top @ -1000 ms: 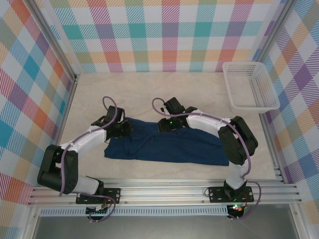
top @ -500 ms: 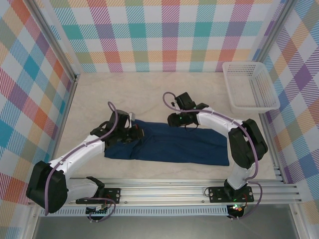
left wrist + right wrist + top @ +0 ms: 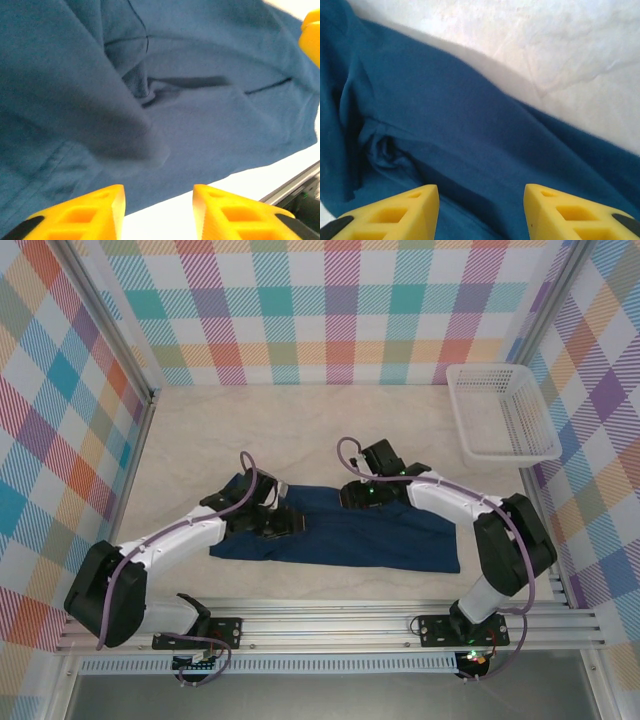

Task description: Fold the inside-out t-shirt

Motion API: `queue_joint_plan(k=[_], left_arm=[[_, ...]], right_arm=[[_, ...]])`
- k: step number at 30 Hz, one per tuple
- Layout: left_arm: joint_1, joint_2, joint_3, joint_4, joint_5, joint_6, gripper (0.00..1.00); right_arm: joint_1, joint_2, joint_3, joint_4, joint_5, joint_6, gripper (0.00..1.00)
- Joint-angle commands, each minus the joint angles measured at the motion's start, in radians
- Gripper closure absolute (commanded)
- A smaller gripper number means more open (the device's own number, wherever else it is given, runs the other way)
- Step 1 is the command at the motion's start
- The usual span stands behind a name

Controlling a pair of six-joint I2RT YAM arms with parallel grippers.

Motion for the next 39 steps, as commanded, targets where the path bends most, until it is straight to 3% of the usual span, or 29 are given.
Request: queue_joint_plan(k=[1,6,14,34,39], left_arm=[[0.0,-0.068,0.052,-0.116,-0.085,0.083,0.54],[0.082,-0.151,0.001,-0.17,-0.223,0.057,0.5],[0.119,-0.085,-0.063,-0.155,-0.149,0.03,0.53],[0.105,0.099,-0.089,-0.034,-0.097,0.047,0.71],[0.106,0.106,-0.089,-0.022,-0.102,0.051,0.81]], right_arm=[[0.016,-0.056,-0.065,0.115,-0.121,0.034,0.52],[0.144,-0.051,-0.116,0.253,-0.178,0.054,0.51],[0.272,0.091,-0.151,0.469,-0.195,0.184,0.55],[0.314,0.216,-0.142,0.603,-0.171,0.236,0.61],[0.315,0.231,-0.132,0.614,-0.17,0.237,0.7]])
